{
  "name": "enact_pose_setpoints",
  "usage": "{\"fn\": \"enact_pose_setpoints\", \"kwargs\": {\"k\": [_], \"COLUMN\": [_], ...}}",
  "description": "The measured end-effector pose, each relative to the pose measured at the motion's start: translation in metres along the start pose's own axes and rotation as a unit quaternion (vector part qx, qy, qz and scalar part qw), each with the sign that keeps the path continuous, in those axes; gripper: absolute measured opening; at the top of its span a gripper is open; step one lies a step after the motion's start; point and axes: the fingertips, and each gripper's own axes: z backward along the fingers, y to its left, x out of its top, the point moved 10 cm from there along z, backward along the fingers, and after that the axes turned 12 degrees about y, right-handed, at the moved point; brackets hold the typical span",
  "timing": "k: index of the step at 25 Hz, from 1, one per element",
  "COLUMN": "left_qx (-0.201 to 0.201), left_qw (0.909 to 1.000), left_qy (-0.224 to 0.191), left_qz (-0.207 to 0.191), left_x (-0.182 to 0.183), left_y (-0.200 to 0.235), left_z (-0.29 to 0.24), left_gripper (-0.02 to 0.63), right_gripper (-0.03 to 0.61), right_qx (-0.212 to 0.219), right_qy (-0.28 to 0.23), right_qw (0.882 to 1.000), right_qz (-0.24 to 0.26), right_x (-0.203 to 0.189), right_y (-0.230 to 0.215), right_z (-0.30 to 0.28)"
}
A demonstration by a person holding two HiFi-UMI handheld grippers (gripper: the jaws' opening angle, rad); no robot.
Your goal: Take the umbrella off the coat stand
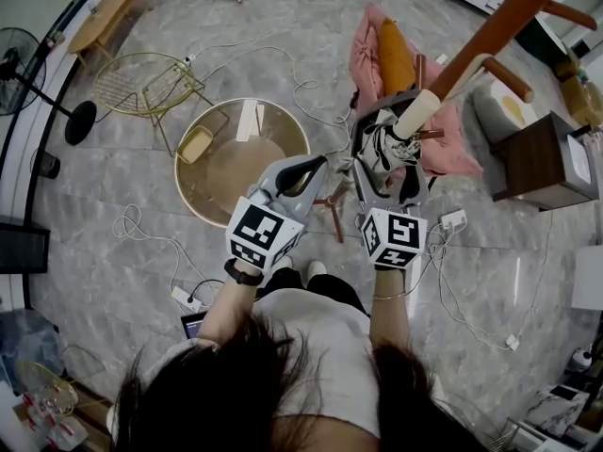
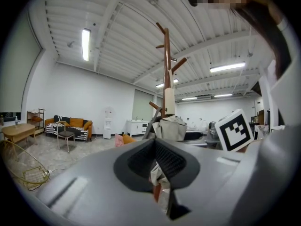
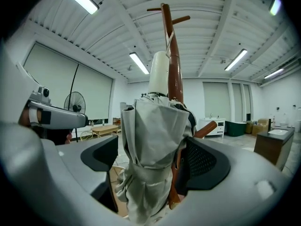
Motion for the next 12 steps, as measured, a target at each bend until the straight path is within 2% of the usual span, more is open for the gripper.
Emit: {"fn": "enact_pose_setpoints", "kwargs": {"k": [8, 12], "left_qx": [0.003, 0.009], "left_qw": [0.9999, 0.9998], "left_qy": [0.002, 0.010], "left_qz": [0.010, 0.016], "left_x": [-0.007, -0.014], "left_y": [0.006, 0.010], "left_z": [0.001, 0.004], "left_gripper": [0.058, 0.058], "right_gripper": [0.423, 0.423], "right_qx": [-0.039, -0.058], "right_qy": [-0.008, -0.015], "right_qw": [0.999, 0.998], "right_qz": [0.001, 0.017], "right_x": [0.003, 0.004], "right_y": [-0.001, 0.001], "right_z": [-0.014, -0.019]}}
